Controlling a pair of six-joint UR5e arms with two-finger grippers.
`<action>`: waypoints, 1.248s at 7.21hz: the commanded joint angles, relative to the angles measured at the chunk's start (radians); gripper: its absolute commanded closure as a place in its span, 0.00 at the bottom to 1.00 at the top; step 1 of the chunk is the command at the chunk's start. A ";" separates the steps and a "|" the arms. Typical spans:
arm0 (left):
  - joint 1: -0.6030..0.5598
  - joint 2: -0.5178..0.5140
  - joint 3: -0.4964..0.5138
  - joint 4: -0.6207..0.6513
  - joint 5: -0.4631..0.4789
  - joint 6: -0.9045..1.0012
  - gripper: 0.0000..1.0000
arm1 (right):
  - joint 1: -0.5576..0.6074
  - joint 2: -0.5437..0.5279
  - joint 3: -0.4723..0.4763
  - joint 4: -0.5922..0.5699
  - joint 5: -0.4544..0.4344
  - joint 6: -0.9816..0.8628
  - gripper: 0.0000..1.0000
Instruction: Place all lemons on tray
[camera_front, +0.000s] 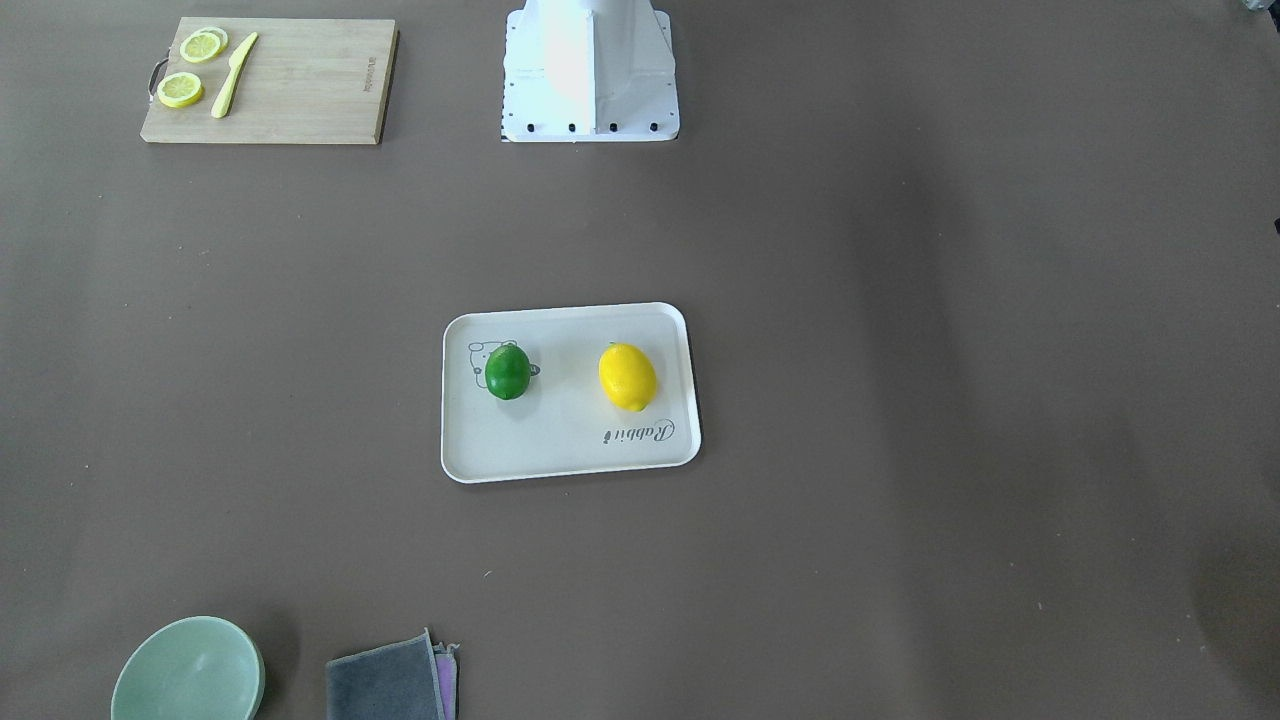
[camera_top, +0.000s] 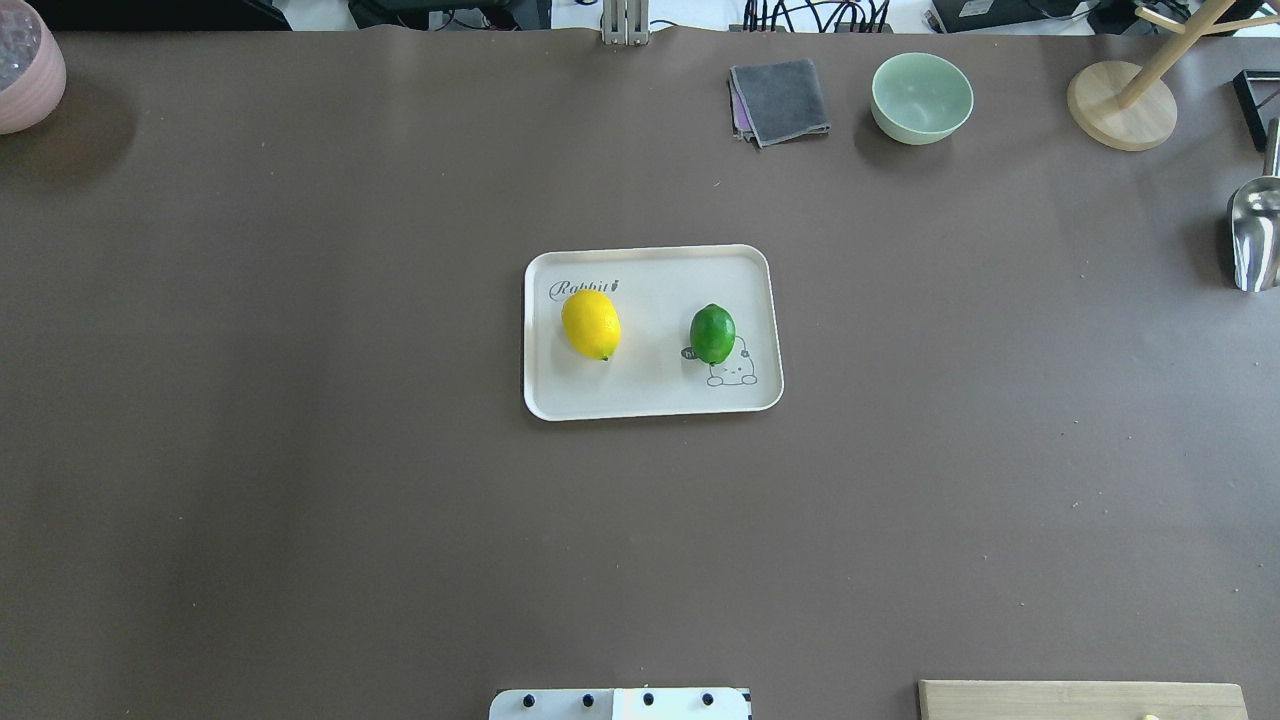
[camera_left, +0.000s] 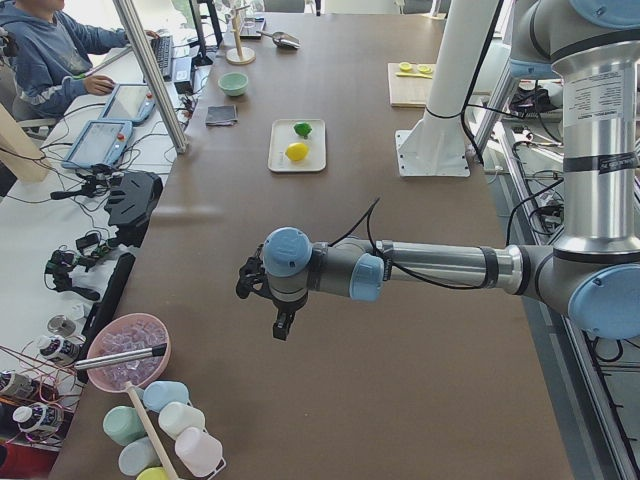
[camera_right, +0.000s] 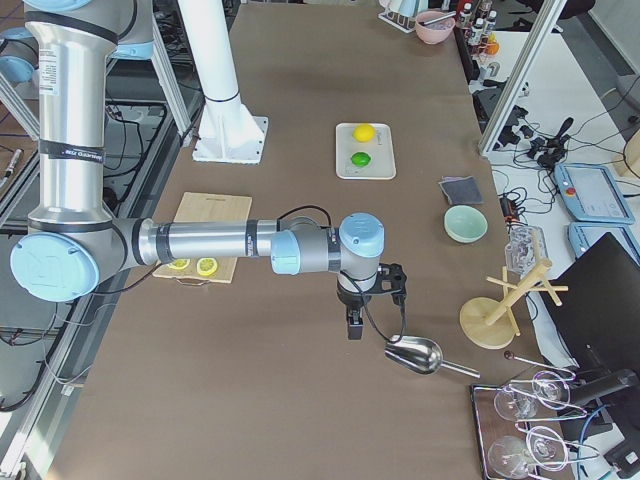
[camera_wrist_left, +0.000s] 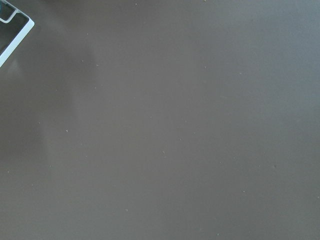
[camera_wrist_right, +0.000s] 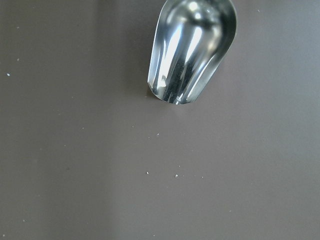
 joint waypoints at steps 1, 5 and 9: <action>-0.023 0.010 -0.010 0.002 -0.005 0.001 0.03 | 0.004 -0.012 -0.006 0.000 -0.006 -0.003 0.00; -0.022 0.007 -0.018 -0.001 -0.006 0.001 0.03 | 0.007 -0.018 -0.006 0.000 -0.006 -0.003 0.00; -0.025 0.003 -0.042 -0.004 -0.006 0.006 0.03 | 0.017 -0.019 0.014 0.000 0.009 0.000 0.00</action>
